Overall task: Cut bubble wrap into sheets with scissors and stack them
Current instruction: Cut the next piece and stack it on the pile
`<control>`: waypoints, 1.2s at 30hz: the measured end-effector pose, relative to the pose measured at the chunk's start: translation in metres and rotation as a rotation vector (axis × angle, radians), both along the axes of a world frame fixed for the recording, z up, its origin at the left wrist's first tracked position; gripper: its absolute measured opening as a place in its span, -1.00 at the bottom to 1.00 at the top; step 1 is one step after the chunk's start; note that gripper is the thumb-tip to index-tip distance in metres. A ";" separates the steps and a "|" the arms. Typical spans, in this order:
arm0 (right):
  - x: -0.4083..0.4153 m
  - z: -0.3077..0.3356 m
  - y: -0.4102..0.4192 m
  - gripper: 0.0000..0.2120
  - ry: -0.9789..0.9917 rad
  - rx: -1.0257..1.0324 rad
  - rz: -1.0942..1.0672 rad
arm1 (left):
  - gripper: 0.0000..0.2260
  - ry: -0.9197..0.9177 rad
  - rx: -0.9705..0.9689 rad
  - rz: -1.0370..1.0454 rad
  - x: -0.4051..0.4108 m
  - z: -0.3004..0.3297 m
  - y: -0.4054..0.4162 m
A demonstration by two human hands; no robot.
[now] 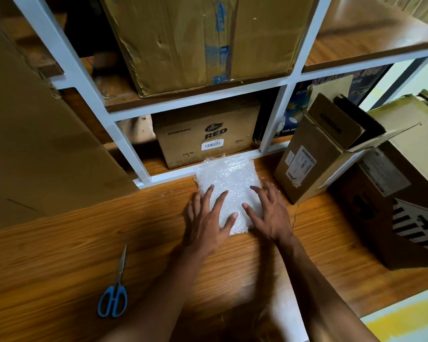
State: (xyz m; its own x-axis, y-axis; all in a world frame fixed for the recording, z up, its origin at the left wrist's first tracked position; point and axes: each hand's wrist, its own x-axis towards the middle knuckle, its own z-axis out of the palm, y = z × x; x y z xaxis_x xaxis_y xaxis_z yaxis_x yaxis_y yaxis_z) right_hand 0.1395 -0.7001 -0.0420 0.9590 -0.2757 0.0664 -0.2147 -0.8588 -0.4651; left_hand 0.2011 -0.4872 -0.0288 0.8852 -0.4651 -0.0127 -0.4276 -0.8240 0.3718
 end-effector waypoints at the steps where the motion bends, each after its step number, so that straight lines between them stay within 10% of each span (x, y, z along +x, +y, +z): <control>1: 0.008 0.005 0.000 -0.36 -0.017 -0.006 0.002 | -0.40 -0.004 -0.031 0.021 0.007 0.002 -0.003; 15: 0.143 0.002 -0.017 -0.33 0.352 -0.199 0.172 | -0.12 0.229 0.179 -0.066 0.129 0.003 -0.035; 36: 0.142 0.003 -0.007 -0.45 0.123 -0.310 0.144 | -0.09 0.156 0.331 -0.008 0.135 0.005 -0.039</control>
State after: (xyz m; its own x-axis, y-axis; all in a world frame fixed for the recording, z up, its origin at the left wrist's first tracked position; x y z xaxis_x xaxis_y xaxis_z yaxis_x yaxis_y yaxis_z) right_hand 0.2815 -0.7068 -0.0389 0.9925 -0.1217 0.0073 -0.1191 -0.9805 -0.1562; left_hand 0.3366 -0.5261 -0.0237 0.8570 -0.4204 -0.2980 -0.3940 -0.9073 0.1468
